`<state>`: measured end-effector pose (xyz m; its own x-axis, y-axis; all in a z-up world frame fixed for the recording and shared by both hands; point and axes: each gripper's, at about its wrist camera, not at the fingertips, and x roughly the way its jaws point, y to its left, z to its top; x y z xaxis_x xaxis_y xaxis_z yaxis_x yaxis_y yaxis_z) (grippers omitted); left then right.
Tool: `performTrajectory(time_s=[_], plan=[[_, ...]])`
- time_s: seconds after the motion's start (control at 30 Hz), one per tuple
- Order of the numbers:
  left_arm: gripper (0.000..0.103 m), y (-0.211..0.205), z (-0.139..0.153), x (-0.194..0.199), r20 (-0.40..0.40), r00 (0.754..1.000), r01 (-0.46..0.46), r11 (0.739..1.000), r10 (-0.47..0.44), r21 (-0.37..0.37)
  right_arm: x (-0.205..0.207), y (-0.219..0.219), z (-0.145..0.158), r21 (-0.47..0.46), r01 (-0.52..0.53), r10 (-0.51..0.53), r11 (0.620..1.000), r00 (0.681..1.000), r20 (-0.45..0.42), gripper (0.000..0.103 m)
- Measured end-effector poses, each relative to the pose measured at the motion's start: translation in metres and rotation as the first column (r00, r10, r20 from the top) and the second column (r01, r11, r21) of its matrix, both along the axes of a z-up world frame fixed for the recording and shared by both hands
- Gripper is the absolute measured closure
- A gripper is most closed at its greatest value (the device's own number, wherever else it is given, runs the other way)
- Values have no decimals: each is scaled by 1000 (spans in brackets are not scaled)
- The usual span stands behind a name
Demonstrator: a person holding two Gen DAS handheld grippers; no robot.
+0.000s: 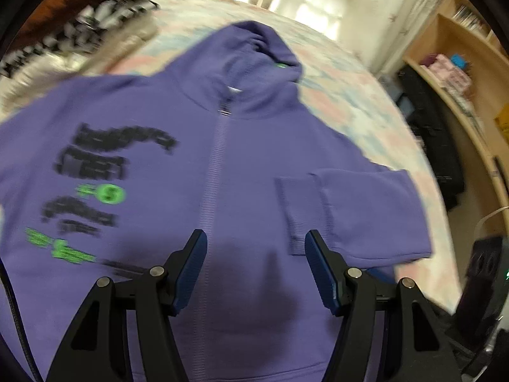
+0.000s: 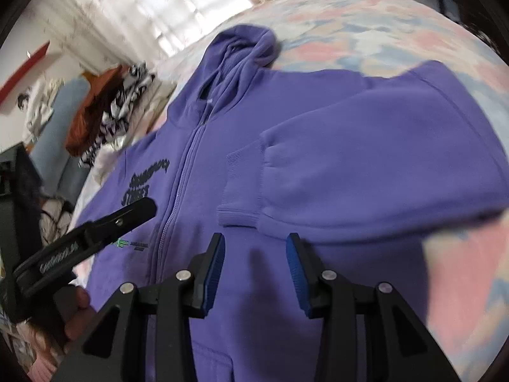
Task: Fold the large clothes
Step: 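Close the left tool on the cuff of the folded sleeve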
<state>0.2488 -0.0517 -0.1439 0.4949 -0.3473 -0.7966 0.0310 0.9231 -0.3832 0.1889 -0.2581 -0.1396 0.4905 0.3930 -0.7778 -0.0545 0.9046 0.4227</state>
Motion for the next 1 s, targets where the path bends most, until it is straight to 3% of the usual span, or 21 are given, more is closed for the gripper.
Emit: performTrajectory(time_s=[0.13,0.3,0.43,0.5,0.53,0.6,0.8,0.9,1.0], plan=[[41,-22,-12,10,-33,998,55,996,-58,-65,-21,-21,-3,41,66,-67,997,998,15,63],[41,-53,-34,24,-85,993,82,995,-87,-57,-29,-28,-19,60,111,-112,992,994,2,62],[41,-74,-45,32,-77,993,88,996,-87,19,-31,-28,-25,63,117,-118,991,993,13,62],[66,-84,-43,35,-64,992,109,993,-107,41,-33,-27,-25,53,114,-116,992,993,31,62],[89,-92,-42,37,-70,990,127,990,-123,57,-34,-26,-26,46,113,-115,993,993,40,62],[90,-102,-35,41,-70,989,139,985,-132,105,-36,-24,-27,32,113,-114,993,992,48,62],[92,-88,42,36,116,984,119,984,-134,131,-37,-23,-23,19,109,-110,994,993,50,63],[92,-52,92,35,227,970,49,988,-83,149,-39,-26,-20,29,110,-111,994,993,38,63],[92,-13,119,38,300,953,-18,984,-37,178,-42,-28,-10,20,112,-113,994,992,48,63]])
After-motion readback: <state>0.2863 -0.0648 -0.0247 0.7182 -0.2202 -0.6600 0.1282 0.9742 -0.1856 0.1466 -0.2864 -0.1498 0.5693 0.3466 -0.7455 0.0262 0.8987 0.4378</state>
